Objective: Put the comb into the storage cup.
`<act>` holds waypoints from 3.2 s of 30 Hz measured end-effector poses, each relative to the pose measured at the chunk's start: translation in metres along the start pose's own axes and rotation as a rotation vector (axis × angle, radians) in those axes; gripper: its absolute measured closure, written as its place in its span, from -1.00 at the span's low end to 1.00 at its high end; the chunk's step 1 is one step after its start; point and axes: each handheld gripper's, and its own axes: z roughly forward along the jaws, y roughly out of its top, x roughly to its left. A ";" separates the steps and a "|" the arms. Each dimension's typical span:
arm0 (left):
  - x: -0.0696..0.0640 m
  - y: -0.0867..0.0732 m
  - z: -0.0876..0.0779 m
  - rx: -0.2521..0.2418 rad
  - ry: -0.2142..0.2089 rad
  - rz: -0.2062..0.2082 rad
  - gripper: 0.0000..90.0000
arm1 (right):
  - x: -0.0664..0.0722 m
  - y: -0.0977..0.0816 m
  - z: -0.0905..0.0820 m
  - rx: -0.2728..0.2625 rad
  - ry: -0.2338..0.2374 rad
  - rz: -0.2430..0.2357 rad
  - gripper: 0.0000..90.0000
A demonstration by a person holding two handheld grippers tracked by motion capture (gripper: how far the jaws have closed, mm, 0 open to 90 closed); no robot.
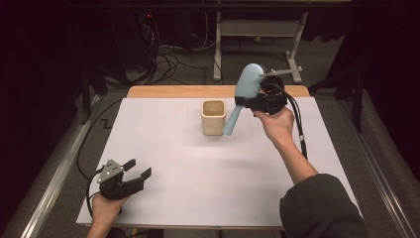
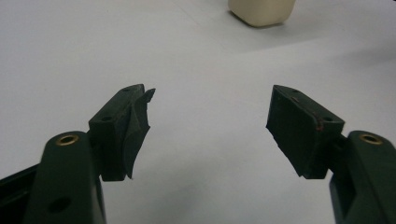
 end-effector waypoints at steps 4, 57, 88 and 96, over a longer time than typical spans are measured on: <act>0.000 0.000 0.000 0.002 -0.002 -0.003 -0.33 | -0.001 0.002 0.004 0.006 -0.005 0.000 0.23; 0.001 0.000 -0.001 -0.010 -0.004 -0.013 -0.34 | -0.003 0.045 0.034 -0.031 -0.101 0.009 0.23; 0.002 0.001 -0.003 -0.019 -0.004 -0.019 -0.34 | 0.006 0.045 0.068 -0.006 -0.151 -0.024 0.22; 0.001 0.001 -0.002 -0.018 -0.003 -0.017 -0.34 | 0.007 0.041 0.079 0.017 -0.169 -0.046 0.22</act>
